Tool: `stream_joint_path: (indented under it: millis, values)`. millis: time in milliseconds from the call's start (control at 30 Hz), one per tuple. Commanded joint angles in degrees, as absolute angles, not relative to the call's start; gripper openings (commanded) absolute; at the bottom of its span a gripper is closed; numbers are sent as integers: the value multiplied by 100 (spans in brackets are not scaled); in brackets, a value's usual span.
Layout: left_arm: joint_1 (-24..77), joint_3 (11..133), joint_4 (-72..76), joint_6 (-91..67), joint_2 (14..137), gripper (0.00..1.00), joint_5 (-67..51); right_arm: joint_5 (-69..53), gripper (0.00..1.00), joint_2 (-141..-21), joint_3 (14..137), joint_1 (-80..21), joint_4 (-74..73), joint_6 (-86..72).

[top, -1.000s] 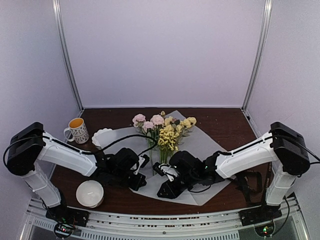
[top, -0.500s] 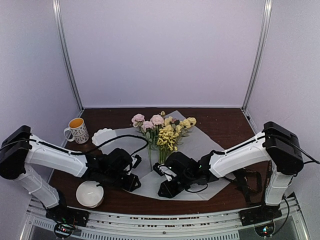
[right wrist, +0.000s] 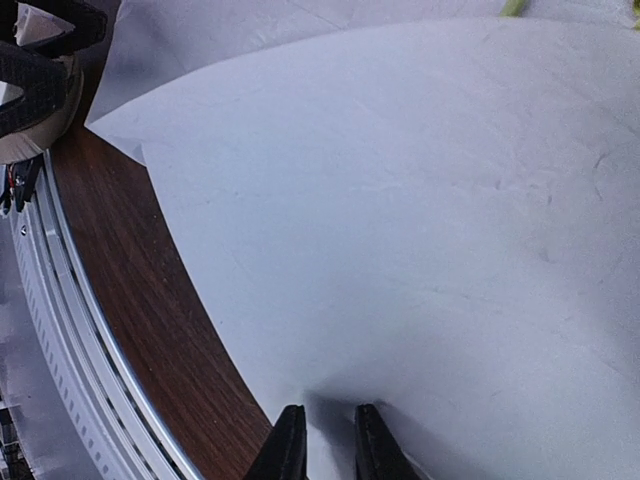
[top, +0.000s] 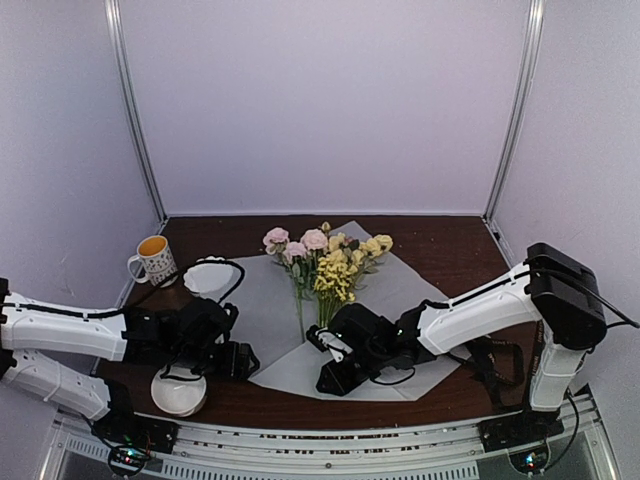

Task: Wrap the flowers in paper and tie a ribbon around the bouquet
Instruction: Adjust the 1/4-folded wrapping paper at the center of the board.

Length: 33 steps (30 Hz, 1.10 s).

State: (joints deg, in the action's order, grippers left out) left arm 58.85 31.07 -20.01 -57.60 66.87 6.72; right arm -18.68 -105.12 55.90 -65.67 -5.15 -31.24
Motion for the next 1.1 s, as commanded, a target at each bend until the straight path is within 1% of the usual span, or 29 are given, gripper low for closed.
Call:
stream_joint_path:
  millis: [0,100,200,300,500,667,833,900,1000,1067]
  values:
    - [5854,2953,-2292,-6494,6605,76,811,-1595,19,-10700,5483,-6579,-735,-3094]
    - [5856,2964,-2170,-6622,6654,79,678,-1602,19,-10688,5432,-6583,-686,-3079]
    - [5868,2955,-1693,-6574,6769,87,374,-1593,19,-10675,5473,-6583,-726,-3036]
    - [6009,3184,-1945,-6474,7008,90,430,-1574,18,-10634,5513,-6587,-761,-3024]
    - [6474,3147,-2217,-7130,7025,89,767,-1637,18,-10615,5606,-6588,-723,-3035]
    - [6672,3388,-2342,-7015,7089,89,951,-1681,18,-10602,5582,-6593,-621,-3113]
    - [6689,4095,-3385,-6680,7136,89,1551,-1662,18,-10540,5564,-6601,-611,-3104]
    - [6688,4178,-3652,-6601,7045,89,1749,-1652,18,-10544,5555,-6601,-607,-3094]
    - [6720,3976,-3607,-6890,6940,83,1417,-1657,18,-10552,5538,-6601,-579,-3110]
    - [6872,3813,-3521,-7133,6935,83,1347,-1661,18,-10559,5545,-6601,-572,-3122]
